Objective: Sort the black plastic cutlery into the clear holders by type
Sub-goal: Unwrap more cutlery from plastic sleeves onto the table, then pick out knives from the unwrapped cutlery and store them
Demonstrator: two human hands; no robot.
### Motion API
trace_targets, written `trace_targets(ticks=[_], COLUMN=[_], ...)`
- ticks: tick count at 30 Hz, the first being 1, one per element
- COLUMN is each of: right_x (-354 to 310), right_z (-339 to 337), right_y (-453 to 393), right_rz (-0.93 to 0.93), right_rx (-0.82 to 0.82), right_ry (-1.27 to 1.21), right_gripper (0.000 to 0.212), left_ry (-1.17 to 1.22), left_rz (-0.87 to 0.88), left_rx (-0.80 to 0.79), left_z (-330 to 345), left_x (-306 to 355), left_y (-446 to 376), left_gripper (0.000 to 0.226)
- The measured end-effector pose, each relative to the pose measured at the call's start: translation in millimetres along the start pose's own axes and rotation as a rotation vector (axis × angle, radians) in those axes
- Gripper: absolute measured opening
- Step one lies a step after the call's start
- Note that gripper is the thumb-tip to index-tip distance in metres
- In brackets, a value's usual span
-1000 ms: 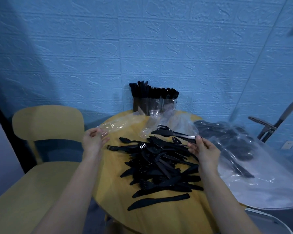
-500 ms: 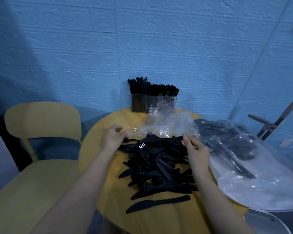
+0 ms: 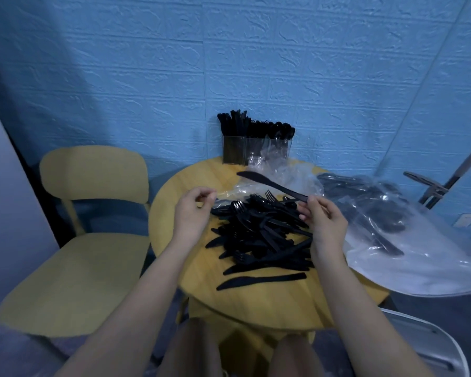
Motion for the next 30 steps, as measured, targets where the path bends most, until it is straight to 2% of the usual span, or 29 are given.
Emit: trace_targets(ticks=[3, 6, 8, 10, 12, 15, 20, 23, 30], right_x=[0, 3, 6, 12, 18, 20, 27, 34, 41], right_z=[11, 21, 25, 24, 19, 4, -15, -12, 7], right_y=[20, 41, 53, 63, 71, 79, 82, 77, 59], right_rz=[0.055, 0.090, 0.101, 0.108, 0.070, -0.126, -0.393, -0.425, -0.399], right_rx=[-0.126, -0.257, -0.347, -0.432, -0.493, -0.514, -0.590, -0.596, -0.559], right_ry=[-0.014, 0.044, 0.123, 0.244, 0.434, 0.816, 1.245, 1.325, 1.297], right_gripper=[0.009, 0.005, 0.006, 0.007, 0.006, 0.005, 0.022, 0.026, 0.016], left_ry=[0.226, 0.639, 0.899, 1.036, 1.075, 1.048, 0.949, 0.928, 0.918], left_rz=[-0.099, -0.280, -0.385, -0.415, -0.421, -0.467, -0.554, -0.555, -0.601], left_rx=[-0.110, -0.181, -0.162, -0.103, -0.033, 0.052, 0.051, 0.035, 0.036], left_z=[14, 27, 31, 28, 21, 6, -6, -6, -3], left_x=[18, 31, 38, 41, 40, 29, 10, 5, -2], left_y=[30, 54, 65, 73, 80, 94, 122, 132, 131], left_gripper=[0.023, 0.031, 0.029, 0.023, 0.019, 0.019, 0.016, 0.017, 0.017])
Point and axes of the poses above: each hand's wrist, its own y-axis away from the middle knuckle, its own z-axis out of the palm, x = y × z, the point moved 5 cm from there along -y, towards the middle knuckle, and after that the axes turned 7 degrees about z, right-handed, at the moved point
